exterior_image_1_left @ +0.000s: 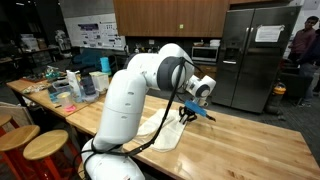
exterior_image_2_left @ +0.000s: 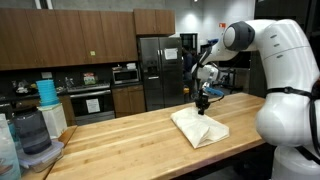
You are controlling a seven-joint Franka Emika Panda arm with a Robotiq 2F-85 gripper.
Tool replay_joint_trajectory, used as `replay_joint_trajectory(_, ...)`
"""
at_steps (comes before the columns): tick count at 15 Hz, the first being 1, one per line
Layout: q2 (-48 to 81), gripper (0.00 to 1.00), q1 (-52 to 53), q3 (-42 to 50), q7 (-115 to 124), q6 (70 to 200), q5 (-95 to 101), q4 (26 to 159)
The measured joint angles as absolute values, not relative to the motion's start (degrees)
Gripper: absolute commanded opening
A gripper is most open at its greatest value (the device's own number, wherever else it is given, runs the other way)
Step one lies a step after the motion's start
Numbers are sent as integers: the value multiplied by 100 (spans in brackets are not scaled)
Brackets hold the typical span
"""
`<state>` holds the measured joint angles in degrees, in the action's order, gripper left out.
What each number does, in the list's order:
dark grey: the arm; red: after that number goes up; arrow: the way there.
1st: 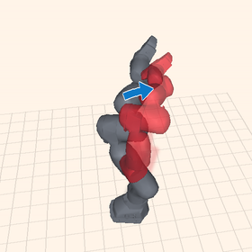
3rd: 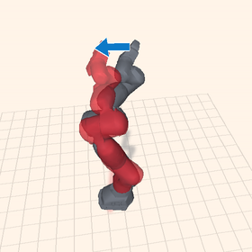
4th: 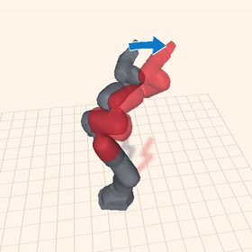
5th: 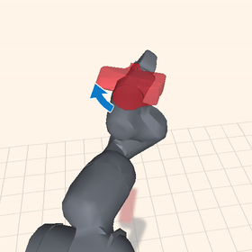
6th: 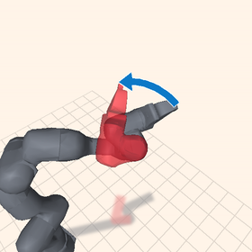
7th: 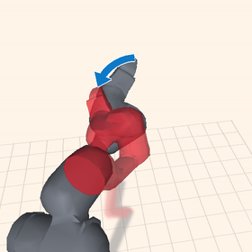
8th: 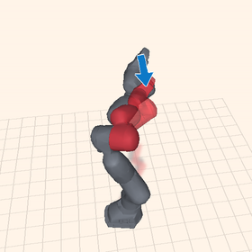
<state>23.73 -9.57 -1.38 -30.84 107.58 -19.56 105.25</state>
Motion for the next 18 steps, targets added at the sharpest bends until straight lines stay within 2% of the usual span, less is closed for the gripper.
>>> replay_joint_trajectory(1,2374,44,-946,-157,-3063,10808,-1961,10580)
replay_joint_trajectory(3,2340,48,-935,-187,-3040,10953,-1987,10661)
replay_joint_trajectory(11,1709,99,-1035,-160,-3241,11946,-2297,11377)
replay_joint_trajectory(18,1488,100,-1080,-28,-3320,12037,-2336,11546)
